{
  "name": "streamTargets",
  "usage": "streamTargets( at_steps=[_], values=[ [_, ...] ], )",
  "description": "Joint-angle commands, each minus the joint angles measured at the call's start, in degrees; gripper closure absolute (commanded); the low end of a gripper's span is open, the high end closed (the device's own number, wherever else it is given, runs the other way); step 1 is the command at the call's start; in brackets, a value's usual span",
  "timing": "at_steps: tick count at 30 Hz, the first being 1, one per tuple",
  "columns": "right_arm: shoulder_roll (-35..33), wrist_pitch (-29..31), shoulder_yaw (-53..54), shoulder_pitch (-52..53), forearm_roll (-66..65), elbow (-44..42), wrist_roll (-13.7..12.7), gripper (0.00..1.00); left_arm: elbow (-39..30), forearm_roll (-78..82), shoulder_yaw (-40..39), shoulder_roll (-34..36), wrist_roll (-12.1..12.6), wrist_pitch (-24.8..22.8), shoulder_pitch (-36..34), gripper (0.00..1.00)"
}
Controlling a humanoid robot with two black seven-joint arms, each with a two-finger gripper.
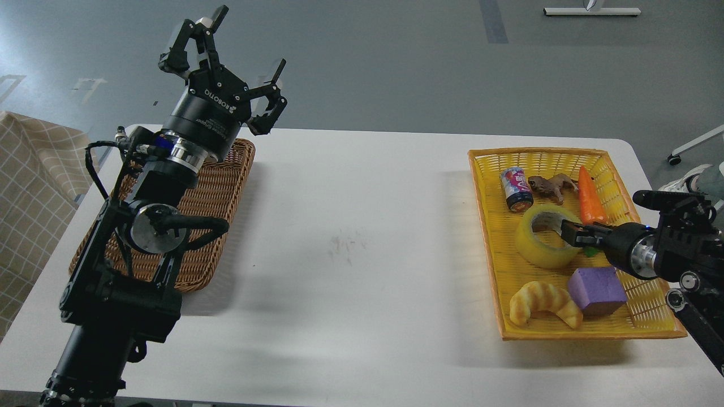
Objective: Place and transfer tape with both arms
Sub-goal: 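Grasp the clear tape roll through its core with the right gripper, then lift the tape roll out of the tray and carry it toward the table center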
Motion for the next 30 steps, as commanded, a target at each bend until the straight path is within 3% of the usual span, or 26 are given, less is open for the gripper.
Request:
streamTargets(
  at_steps=[1, 10, 22, 30],
  values=[
    [0.2, 0.0, 0.1, -0.3, 0.0, 0.0, 0.0, 0.41, 0.0, 0.0, -0.1, 0.0, 0.0, 0.0, 0.0, 0.02],
    [0.7, 0.0, 0.1, -0.3, 0.0, 0.0, -0.7, 0.48, 0.2, 0.0, -0.3, 0.1, 0.0, 0.0, 0.0, 0.02],
    [0.7, 0.0, 0.1, -0.3, 0.4, 0.5, -0.6, 0.70, 0.1, 0.0, -0.3, 0.1, 0.0, -0.5, 0.0, 0.02],
    [0.6, 0.0, 0.1, -0.4, 0.4, 0.7, -0.4, 0.73, 0.1, 0.0, -0.3, 0.2, 0.0, -0.5, 0.0, 0.02]
  ],
)
